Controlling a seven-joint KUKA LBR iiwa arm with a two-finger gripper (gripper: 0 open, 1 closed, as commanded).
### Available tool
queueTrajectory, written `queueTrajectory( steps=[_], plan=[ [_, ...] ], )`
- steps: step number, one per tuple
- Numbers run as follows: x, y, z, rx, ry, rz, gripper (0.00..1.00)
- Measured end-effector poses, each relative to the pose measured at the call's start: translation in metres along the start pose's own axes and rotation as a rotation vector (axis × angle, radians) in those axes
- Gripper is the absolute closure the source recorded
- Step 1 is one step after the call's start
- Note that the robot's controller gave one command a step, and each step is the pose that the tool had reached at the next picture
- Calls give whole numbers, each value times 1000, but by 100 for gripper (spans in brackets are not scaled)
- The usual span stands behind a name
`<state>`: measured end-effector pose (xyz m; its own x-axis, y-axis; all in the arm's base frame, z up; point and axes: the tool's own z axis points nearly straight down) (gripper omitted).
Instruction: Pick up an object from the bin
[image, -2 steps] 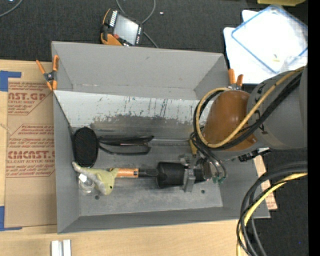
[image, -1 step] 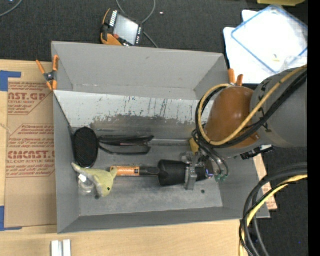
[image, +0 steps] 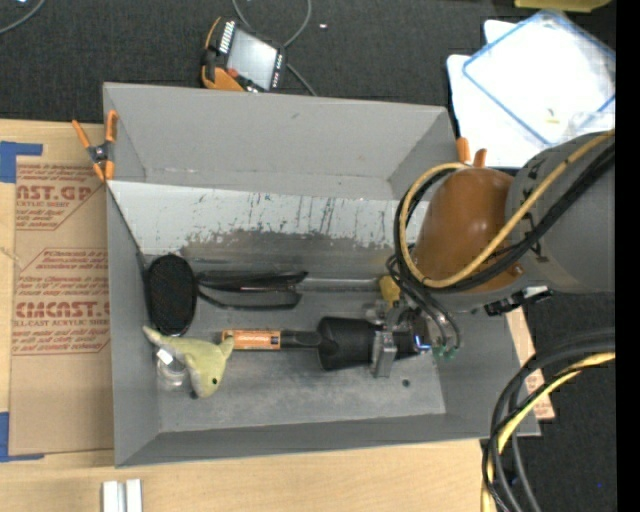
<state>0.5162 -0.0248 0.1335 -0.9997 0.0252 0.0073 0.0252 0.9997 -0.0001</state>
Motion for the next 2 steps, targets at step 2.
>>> queueTrajectory(
  steps=[2],
  plan=[
    [0,0,-17,0,0,0,100]
  ],
)
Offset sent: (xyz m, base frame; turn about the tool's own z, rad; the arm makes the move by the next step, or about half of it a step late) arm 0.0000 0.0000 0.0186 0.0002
